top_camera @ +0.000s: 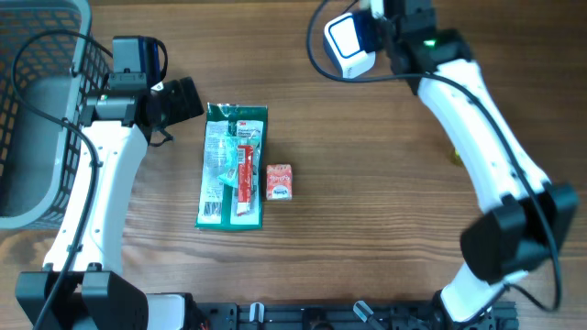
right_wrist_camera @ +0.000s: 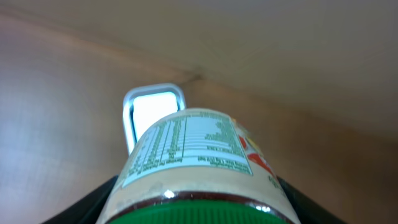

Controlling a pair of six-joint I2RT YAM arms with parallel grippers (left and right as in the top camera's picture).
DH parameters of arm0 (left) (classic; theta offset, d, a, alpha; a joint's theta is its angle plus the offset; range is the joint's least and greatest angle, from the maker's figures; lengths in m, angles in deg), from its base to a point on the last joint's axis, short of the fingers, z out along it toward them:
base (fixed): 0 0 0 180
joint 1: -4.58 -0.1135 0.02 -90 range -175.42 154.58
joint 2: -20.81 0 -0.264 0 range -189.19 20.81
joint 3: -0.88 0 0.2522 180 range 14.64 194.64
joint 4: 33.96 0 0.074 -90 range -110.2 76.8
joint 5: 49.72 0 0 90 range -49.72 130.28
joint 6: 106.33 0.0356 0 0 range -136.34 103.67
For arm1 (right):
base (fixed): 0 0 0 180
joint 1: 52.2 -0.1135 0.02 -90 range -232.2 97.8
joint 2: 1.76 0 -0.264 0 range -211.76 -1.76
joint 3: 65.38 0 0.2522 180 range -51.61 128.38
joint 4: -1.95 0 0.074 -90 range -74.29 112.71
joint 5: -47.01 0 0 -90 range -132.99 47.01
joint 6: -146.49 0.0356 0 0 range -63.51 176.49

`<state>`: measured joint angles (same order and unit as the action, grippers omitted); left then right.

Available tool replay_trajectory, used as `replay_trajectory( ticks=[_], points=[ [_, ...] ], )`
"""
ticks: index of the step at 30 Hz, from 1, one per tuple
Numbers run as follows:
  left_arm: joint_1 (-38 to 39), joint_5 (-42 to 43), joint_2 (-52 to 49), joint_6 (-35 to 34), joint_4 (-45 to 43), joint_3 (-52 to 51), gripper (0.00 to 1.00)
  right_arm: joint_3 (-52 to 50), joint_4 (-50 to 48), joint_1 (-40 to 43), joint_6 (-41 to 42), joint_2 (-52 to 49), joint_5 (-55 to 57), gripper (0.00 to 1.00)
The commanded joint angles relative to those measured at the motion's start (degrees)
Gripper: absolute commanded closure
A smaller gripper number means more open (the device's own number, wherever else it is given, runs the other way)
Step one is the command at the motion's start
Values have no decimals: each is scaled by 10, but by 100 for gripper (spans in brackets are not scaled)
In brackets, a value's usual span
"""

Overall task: Scan the item barcode
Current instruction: 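Lower the tub to the table right of the scanner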

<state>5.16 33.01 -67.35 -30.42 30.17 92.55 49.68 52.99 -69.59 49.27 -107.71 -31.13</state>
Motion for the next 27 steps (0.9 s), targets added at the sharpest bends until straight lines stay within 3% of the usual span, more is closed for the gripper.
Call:
replay_trajectory(
  ticks=[1,4,9,18,25,27],
  points=[
    [-3,-3,-1,-5,-2,3,0,3,130,10,87,16,9,95],
    [-3,-3,-1,-5,-2,3,0,2,256,14,126,9,-11,90],
    [-3,-3,-1,-5,-2,3,0,-35,346,16,154,1,-23,86],
    [-3,-3,-1,-5,-2,3,0,-213,264,16,154,1,-81,77],
    [-3,-3,-1,-5,-2,3,0,-289,209,16,170,1,-79,71],
    [-3,-3,-1,-5,-2,3,0,-301,197,16,179,0,-79,65]
  ],
)
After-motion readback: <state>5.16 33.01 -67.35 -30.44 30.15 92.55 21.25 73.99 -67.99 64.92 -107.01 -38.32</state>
